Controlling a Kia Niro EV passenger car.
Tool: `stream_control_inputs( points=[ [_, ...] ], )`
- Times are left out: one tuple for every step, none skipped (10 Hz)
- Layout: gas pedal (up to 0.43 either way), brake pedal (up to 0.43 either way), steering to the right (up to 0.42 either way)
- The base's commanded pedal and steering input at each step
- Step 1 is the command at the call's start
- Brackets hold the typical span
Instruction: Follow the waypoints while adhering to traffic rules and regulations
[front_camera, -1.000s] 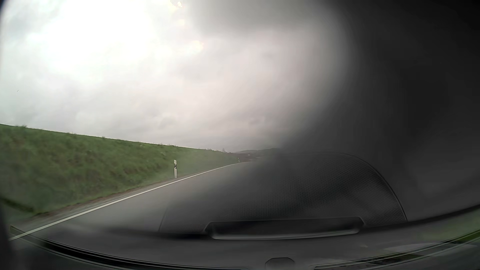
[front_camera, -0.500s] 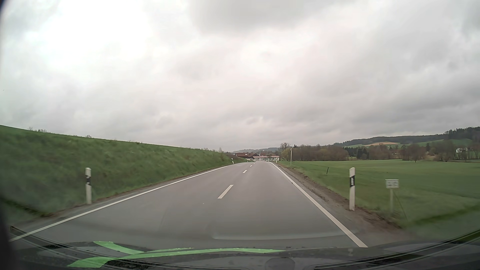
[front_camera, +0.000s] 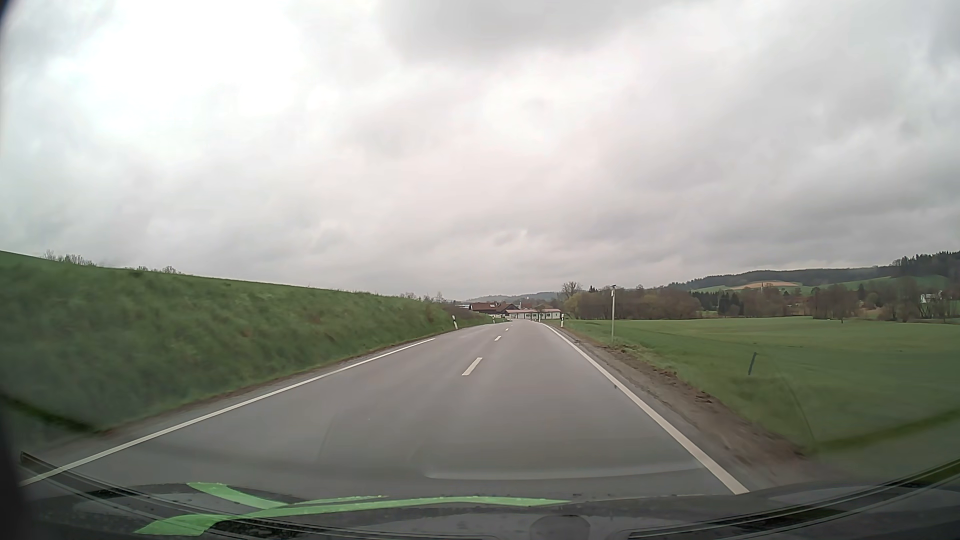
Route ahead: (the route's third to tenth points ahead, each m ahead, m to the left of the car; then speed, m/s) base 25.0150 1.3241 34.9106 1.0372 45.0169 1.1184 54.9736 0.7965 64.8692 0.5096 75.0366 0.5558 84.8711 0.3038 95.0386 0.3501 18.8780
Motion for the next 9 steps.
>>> stream_control_inputs(
  points=[
    [0.098,0.000,0.003],
    [0.110,0.000,0.006],
    [0.110,0.000,0.007],
    [0.118,0.000,0.007],
    [0.130,0.000,0.005],
    [0.138,0.000,0.004],
    [0.138,0.000,0.004],
    [0.150,0.000,0.004],
    [0.150,0.000,0.004]
  ],
)
